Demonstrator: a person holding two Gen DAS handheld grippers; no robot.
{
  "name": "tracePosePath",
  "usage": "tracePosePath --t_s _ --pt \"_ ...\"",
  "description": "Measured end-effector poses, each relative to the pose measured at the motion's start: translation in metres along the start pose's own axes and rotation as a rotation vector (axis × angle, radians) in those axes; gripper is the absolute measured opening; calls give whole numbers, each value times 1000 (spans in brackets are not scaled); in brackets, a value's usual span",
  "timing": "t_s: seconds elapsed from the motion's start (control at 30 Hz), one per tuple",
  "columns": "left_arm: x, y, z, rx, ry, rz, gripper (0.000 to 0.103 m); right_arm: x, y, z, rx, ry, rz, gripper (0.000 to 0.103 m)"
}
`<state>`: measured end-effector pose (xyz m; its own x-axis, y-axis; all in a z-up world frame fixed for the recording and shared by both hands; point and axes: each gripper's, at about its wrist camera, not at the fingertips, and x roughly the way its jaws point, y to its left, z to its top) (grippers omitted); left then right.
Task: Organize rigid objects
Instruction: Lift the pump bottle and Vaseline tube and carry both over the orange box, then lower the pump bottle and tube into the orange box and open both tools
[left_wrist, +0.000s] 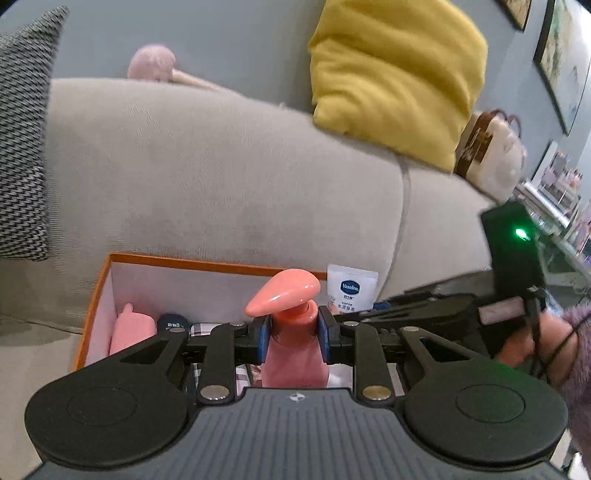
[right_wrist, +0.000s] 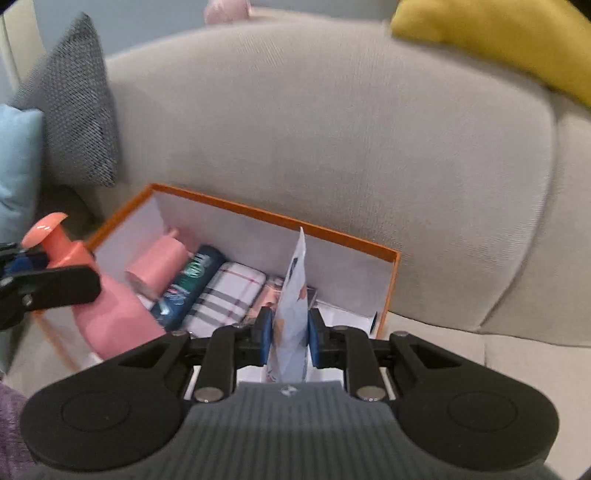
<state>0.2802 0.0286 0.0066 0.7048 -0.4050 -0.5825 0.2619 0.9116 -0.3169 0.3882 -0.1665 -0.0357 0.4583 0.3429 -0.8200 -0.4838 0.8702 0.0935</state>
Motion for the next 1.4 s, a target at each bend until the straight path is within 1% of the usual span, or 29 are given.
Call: tracePosePath --t_s 0.1,0.17,0.2,0.27,0.37,0.4,0.43,0.47,0.5,0.6,0.63,0.73,0.9,0.97,1.07,1.13,1.2,1.23,1.27,1.3,1.33,1.4 --pt "17 6 -3 -6 31 7 29 28 -6 9 -61 40 -27 20" --pt "25 10 -3 -23 49 9 29 45 -11 15 -66 75 -41 15" --pt "28 12 -4 -25 55 9 29 52 -13 18 -70 88 -46 15" --pt "36 14 -5 -23 67 10 29 58 -13 23 -94 76 -48 15" --pt "42 18 -7 -35 83 13 29 62 -12 30 -112 83 -44 15" --pt "44 20 -8 -39 87 12 29 62 -10 31 -126 85 -49 16" --pt "45 21 -7 -41 90 9 29 62 -9 32 -142 84 -60 19" --pt "45 22 -7 -42 92 7 29 61 -8 32 -154 85 -65 27" --pt "47 22 -6 -38 94 5 29 59 -7 33 -159 86 -62 30" --pt "51 23 -4 -31 100 1 29 51 -6 32 -180 93 -55 30" --pt "51 23 -4 -31 102 -2 29 48 -5 31 -195 94 -64 30" --pt "55 22 -1 -30 109 -10 29 44 -3 28 -256 100 -79 9" --pt "58 15 2 -1 117 -14 29 43 3 28 -438 109 -129 10" --pt "61 14 3 0 120 -16 29 45 2 29 -495 125 -132 12" --pt "65 12 3 5 128 -23 29 49 0 29 -557 143 -159 14" --pt "68 9 3 11 135 -31 29 46 -3 28 -576 146 -174 13" --pt "72 6 3 21 139 -42 29 40 -3 27 -582 134 -168 13" --pt "74 4 3 29 141 -49 29 35 -3 26 -577 119 -170 17" --pt "76 2 3 36 143 -55 29 30 -2 26 -572 103 -163 25" --pt "79 0 3 40 146 -58 29 25 -2 27 -563 81 -155 27" --pt "82 -2 2 43 149 -60 29 18 -3 27 -546 59 -151 28" --pt "90 -7 2 48 157 -64 29 0 -6 28 -490 -15 -183 28"
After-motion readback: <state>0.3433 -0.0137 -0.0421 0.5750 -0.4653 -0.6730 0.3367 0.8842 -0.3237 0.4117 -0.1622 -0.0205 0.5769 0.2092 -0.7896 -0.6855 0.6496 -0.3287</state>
